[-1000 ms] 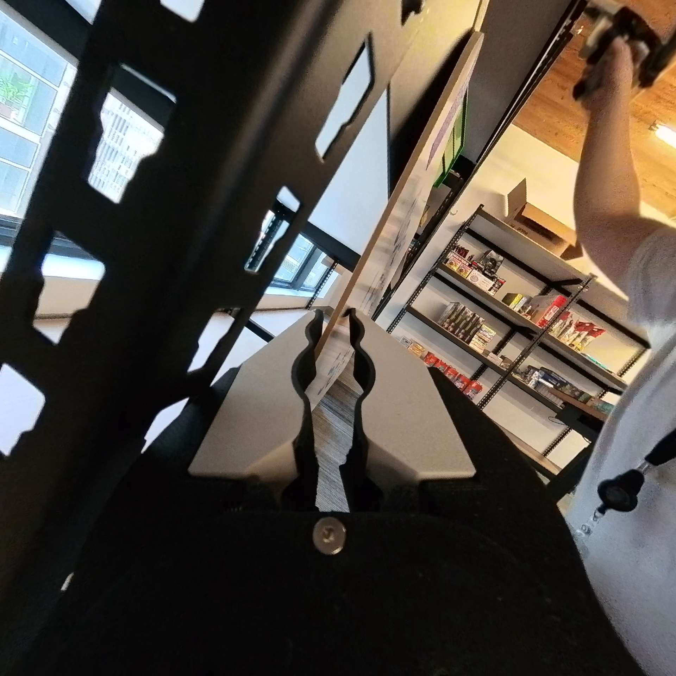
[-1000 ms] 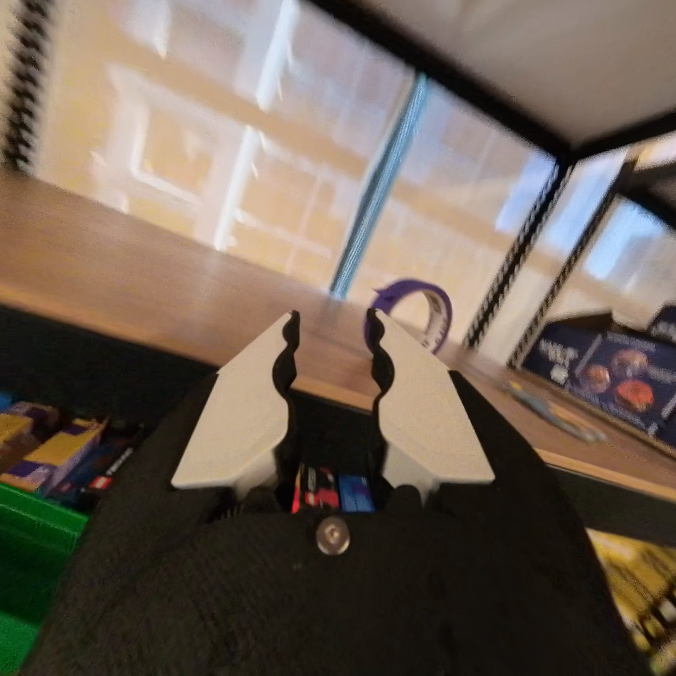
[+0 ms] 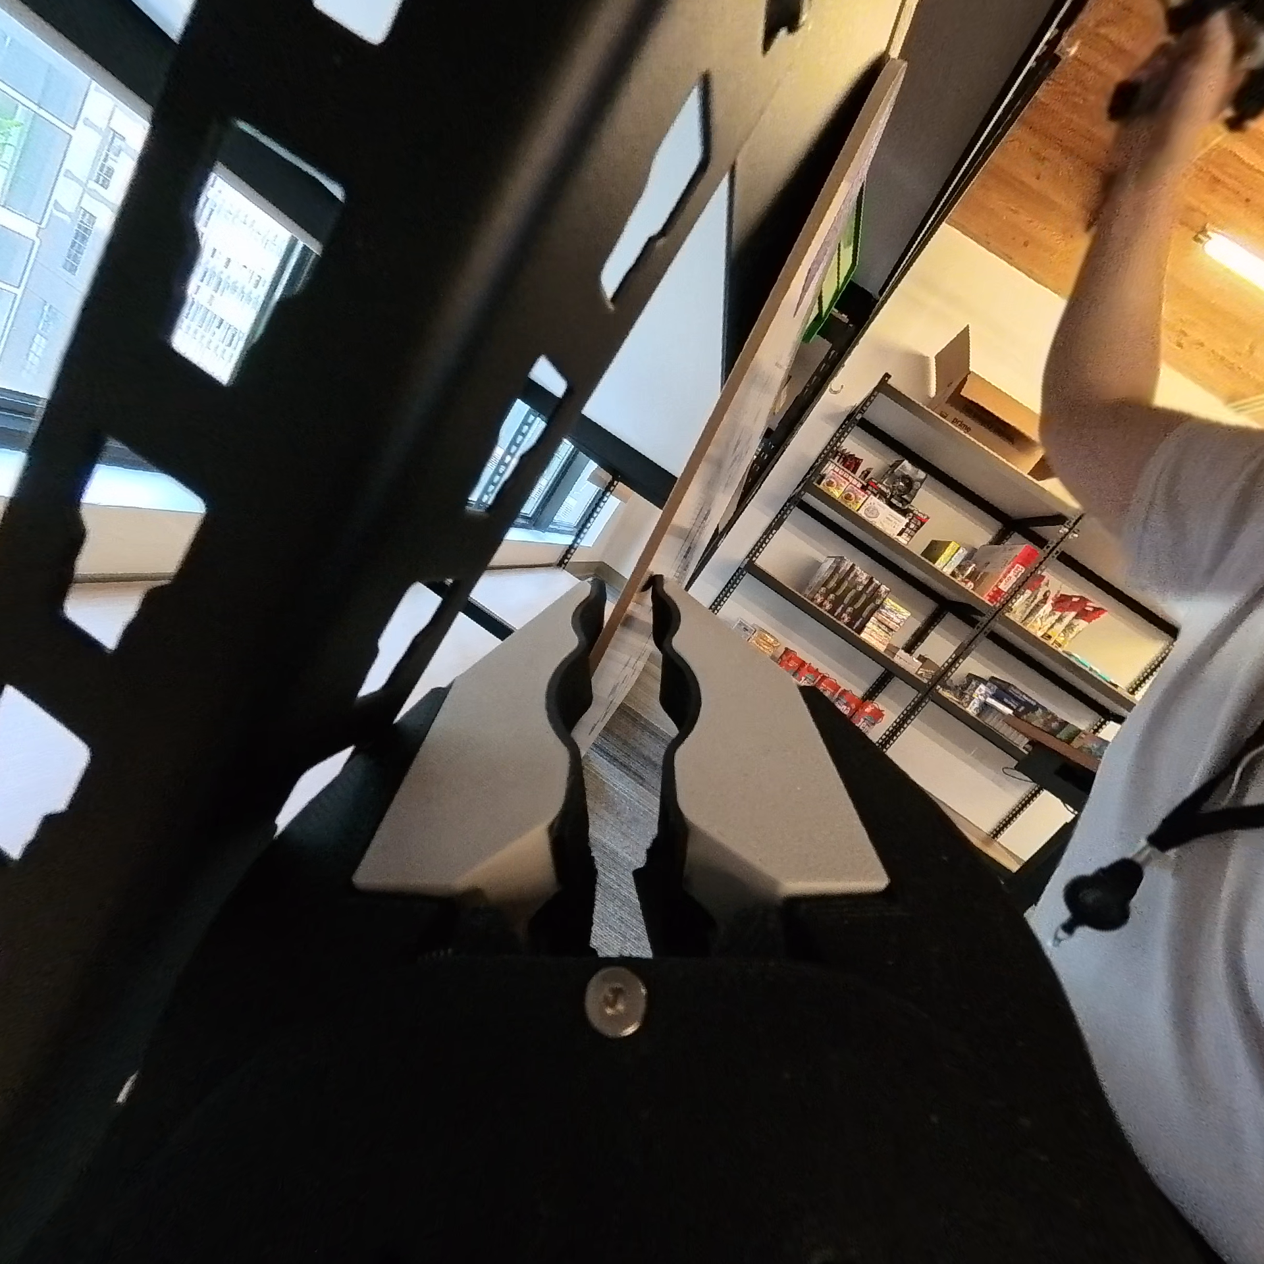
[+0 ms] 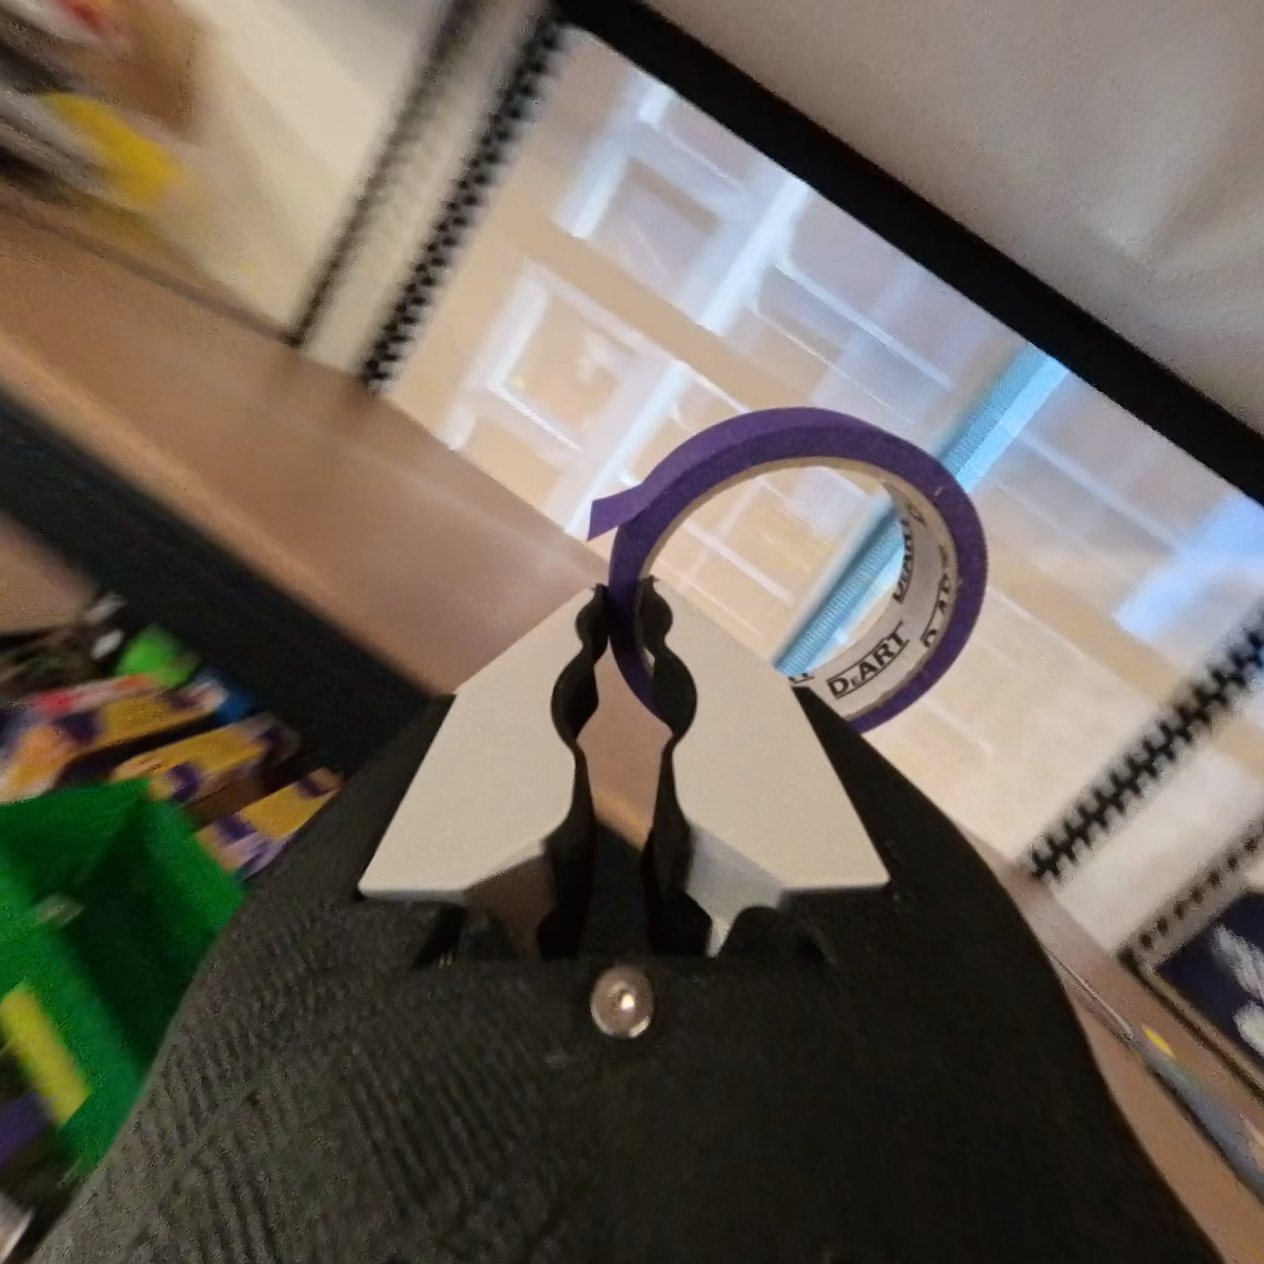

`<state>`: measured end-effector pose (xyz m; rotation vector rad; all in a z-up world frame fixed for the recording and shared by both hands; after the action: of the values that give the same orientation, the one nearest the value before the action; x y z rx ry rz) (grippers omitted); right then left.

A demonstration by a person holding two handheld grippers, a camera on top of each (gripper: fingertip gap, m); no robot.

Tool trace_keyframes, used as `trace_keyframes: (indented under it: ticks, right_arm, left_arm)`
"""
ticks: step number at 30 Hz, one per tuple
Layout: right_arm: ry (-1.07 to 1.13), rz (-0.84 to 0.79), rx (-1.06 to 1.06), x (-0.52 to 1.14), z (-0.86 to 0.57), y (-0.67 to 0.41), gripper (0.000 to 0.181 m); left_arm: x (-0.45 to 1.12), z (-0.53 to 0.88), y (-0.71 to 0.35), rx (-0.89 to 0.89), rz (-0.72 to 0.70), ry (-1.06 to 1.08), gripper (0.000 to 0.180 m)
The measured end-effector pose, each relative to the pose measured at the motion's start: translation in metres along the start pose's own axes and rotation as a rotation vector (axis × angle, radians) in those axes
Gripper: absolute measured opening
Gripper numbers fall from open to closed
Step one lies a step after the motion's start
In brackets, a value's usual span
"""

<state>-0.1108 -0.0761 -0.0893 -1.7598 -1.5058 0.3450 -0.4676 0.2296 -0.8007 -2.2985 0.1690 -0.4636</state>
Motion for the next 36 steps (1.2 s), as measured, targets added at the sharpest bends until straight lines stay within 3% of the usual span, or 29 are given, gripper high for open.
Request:
trace_keyframes:
  ticks: [5, 9, 15, 18, 20, 26, 36]
  right_arm:
    - [-0.268, 0.034, -0.091, -0.078, 0.173, 0.005, 0.006]
    - [-0.448, 0.149, 0.093, -0.120, 0.295, 0.088, 0.006]
    - [-0.399, 0.193, 0.409, -0.117, 0.454, 0.210, 0.007]
    - [-0.615, 0.148, 0.488, -0.100, 0.529, 0.222, 0.007]
    - [-0.679, 0.213, 0.475, -0.095, 0.557, 0.227, 0.007]
    - [-0.415, 0.372, 0.083, -0.096, 0.562, 0.268, 0.007]
    - [-0.230, 0.274, 0.164, -0.066, 0.571, 0.285, 0.013]
  left_arm:
    - [0.000, 0.000, 0.000, -0.002, 0.003, 0.006, 0.011]
    - [0.000, 0.000, 0.000, -0.002, 0.002, 0.007, 0.011]
    - [0.000, 0.000, 0.000, 0.000, -0.006, 0.005, 0.011]
    - [0.000, 0.000, 0.000, 0.004, -0.012, 0.005, 0.011]
    - [0.000, 0.000, 0.000, 0.002, -0.014, 0.006, 0.011]
    - [0.000, 0.000, 0.000, -0.003, -0.009, 0.014, 0.011]
    - [-0.001, 0.000, 0.000, -0.020, -0.018, 0.021, 0.011]
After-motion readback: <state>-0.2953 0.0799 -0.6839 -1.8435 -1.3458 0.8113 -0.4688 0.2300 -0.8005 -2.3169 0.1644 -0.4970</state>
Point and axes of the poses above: each gripper's, where its closed fingertips meet, x out along the fingers, y out of its underside, z = x × y across the jaws, the point moved 3 cm from there along -x, back along the fingers, and after that the axes turned 6 degrees about -x, right-handed, at the moved point
